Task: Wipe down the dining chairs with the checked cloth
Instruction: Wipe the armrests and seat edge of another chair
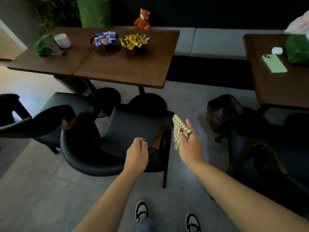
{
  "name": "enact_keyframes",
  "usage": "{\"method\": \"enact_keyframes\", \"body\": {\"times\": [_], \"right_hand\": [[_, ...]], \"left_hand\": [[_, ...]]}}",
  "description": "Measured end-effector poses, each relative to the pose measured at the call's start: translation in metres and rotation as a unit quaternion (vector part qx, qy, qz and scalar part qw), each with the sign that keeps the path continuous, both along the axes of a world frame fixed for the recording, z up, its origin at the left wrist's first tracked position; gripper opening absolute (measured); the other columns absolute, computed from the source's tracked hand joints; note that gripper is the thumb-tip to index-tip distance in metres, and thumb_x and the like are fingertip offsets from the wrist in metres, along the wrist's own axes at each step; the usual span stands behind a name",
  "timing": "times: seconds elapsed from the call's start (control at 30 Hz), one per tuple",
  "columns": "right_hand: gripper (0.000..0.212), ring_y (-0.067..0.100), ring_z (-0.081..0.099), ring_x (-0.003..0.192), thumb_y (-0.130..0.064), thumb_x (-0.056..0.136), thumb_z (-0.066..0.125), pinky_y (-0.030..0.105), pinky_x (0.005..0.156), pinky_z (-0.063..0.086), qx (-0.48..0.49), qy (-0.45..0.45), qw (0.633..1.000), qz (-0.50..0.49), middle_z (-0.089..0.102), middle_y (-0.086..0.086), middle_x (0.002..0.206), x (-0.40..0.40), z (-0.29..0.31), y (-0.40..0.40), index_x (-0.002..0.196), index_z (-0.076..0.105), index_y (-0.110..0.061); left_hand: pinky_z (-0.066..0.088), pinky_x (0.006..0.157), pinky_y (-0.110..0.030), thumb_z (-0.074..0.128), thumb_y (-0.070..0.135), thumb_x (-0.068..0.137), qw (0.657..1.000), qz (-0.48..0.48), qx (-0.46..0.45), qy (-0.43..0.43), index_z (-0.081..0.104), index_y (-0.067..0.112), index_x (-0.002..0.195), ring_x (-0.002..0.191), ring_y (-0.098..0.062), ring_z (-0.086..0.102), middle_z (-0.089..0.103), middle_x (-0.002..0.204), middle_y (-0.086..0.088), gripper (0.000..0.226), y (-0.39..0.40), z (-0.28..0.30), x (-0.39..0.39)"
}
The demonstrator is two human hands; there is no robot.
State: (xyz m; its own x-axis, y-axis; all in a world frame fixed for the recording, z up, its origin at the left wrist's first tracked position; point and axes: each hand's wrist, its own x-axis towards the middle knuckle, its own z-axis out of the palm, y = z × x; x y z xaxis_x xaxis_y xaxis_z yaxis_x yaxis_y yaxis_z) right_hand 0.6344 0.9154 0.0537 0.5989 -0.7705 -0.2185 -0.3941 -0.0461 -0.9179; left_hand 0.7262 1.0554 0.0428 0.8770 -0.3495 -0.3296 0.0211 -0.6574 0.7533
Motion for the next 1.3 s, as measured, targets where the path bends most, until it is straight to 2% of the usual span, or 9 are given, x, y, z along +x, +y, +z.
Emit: {"method": "enact_keyframes", "body": {"times": [0.13,0.27,0.43,0.57,0.7,0.83,1.07,1.2,1.3], "right_hand": [[0.053,0.022,0.054,0.117,-0.018,0.101,0.039,0.025,0.087,0.043,-0.008,0.079,0.995,0.064,0.050,-0.001,0.139,0.034,-0.045,0.023,0.150,0.023,-0.031],[0.057,0.007,0.005,0.146,-0.014,0.099,0.041,0.028,0.119,0.014,0.002,0.106,0.982,0.157,-0.007,-0.013,0.159,0.059,-0.087,0.073,0.151,0.021,-0.027],[0.048,-0.006,0.044,0.118,-0.020,0.099,0.048,0.008,0.096,0.037,0.126,0.043,0.987,-0.088,0.036,-0.013,0.141,0.083,-0.085,0.082,0.145,0.036,-0.022],[0.064,0.019,0.043,0.128,-0.019,0.099,0.045,0.031,0.102,0.041,0.100,0.142,0.978,-0.118,0.031,0.002,0.150,0.103,-0.088,0.076,0.153,0.010,-0.023],[0.062,0.024,0.045,0.127,-0.022,0.101,0.037,0.029,0.095,0.041,0.049,0.231,0.966,-0.101,0.028,0.007,0.152,0.116,-0.095,0.076,0.153,0.003,-0.014],[0.070,0.025,0.038,0.135,-0.022,0.100,0.039,0.034,0.102,0.040,0.003,0.279,0.957,-0.079,0.016,0.006,0.158,0.118,-0.099,0.075,0.152,-0.008,-0.012],[0.061,0.020,-0.012,0.147,-0.009,0.098,0.039,0.034,0.121,0.004,-0.184,0.274,0.935,0.131,-0.002,0.005,0.161,0.103,-0.108,0.064,0.152,0.010,-0.006],[0.046,0.018,-0.005,0.147,-0.014,0.099,0.038,0.033,0.118,-0.005,-0.244,0.261,0.878,0.319,0.023,0.006,0.157,0.100,-0.103,0.032,0.143,0.037,-0.002],[0.044,0.023,0.014,0.146,-0.014,0.097,0.042,0.036,0.117,0.009,-0.209,0.333,0.844,0.363,0.035,0.008,0.151,0.132,-0.111,-0.013,0.139,0.045,-0.001]], "left_hand": [[0.046,0.066,-0.036,0.033,0.038,0.103,0.989,-0.063,0.131,-0.001,0.054,0.017,0.111,0.076,-0.018,0.058,0.065,0.091,-0.003,0.031,0.009,-0.048,0.037],[0.037,0.068,-0.034,0.023,0.040,0.103,0.950,-0.132,0.279,-0.047,0.056,0.017,0.108,0.089,-0.028,0.060,0.066,0.101,-0.007,0.041,0.003,-0.066,0.047],[0.040,0.073,-0.035,0.023,0.033,0.102,0.931,-0.253,0.256,0.057,0.053,0.016,0.101,0.093,-0.030,0.055,0.061,0.113,-0.008,0.034,0.012,-0.083,0.075],[0.044,0.076,-0.037,0.024,0.032,0.104,0.928,-0.290,0.224,0.069,0.053,0.013,0.109,0.101,-0.035,0.057,0.058,0.118,-0.011,0.035,0.022,-0.087,0.084],[0.045,0.072,-0.037,0.029,0.040,0.099,0.934,-0.265,0.229,0.072,0.056,0.020,0.091,0.081,-0.028,0.054,0.058,0.088,-0.004,0.034,0.019,-0.084,0.083],[0.041,0.071,-0.036,0.029,0.039,0.098,0.930,-0.277,0.232,0.068,0.054,0.021,0.088,0.080,-0.028,0.050,0.057,0.087,-0.004,0.032,0.019,-0.085,0.083],[0.044,0.074,-0.038,0.028,0.040,0.097,0.930,-0.278,0.230,0.065,0.055,0.022,0.092,0.082,-0.027,0.052,0.058,0.089,-0.003,0.033,0.019,-0.088,0.083],[0.047,0.077,-0.039,0.029,0.041,0.097,0.931,-0.276,0.229,0.069,0.056,0.022,0.093,0.083,-0.028,0.055,0.062,0.092,-0.005,0.034,0.018,-0.087,0.083],[0.049,0.082,-0.040,0.029,0.043,0.097,0.933,-0.272,0.225,0.067,0.058,0.025,0.098,0.088,-0.029,0.057,0.063,0.093,-0.004,0.034,0.018,-0.088,0.083]]}}
